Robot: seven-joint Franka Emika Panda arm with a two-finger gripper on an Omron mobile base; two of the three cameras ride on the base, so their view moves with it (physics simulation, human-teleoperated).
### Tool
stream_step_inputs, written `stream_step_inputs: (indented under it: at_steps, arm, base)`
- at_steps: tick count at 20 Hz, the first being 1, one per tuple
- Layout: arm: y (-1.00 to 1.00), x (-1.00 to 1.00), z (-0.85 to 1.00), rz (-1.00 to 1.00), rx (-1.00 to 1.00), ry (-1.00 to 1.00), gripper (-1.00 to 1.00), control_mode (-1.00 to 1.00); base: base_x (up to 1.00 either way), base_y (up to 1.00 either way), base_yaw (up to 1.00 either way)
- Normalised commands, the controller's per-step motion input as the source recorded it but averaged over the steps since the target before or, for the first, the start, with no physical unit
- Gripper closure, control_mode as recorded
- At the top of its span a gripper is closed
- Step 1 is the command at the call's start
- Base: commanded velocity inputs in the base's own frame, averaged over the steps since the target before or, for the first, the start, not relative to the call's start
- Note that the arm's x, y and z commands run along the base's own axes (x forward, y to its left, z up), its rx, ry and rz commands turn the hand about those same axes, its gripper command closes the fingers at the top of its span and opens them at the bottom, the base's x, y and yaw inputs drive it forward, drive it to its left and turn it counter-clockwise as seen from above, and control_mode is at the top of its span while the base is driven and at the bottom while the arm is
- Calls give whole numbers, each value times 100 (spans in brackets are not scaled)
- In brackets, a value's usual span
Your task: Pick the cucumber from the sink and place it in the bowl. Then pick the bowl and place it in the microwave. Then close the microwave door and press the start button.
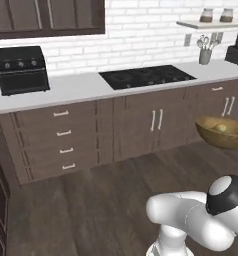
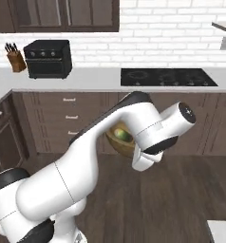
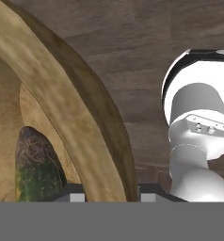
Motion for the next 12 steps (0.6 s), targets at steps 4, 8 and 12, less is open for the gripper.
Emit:
stream_step_inputs:
  at_steps: [4, 8, 12]
  arm:
    - [0, 0, 0, 0, 0, 0, 100, 100]
    - [0, 0, 0, 0, 0, 0, 100, 100]
    - [0, 0, 0, 0, 0, 0, 100, 100]
  base:
    - [0, -49, -60]
    - [0, -46, -60]
    - [0, -44, -60]
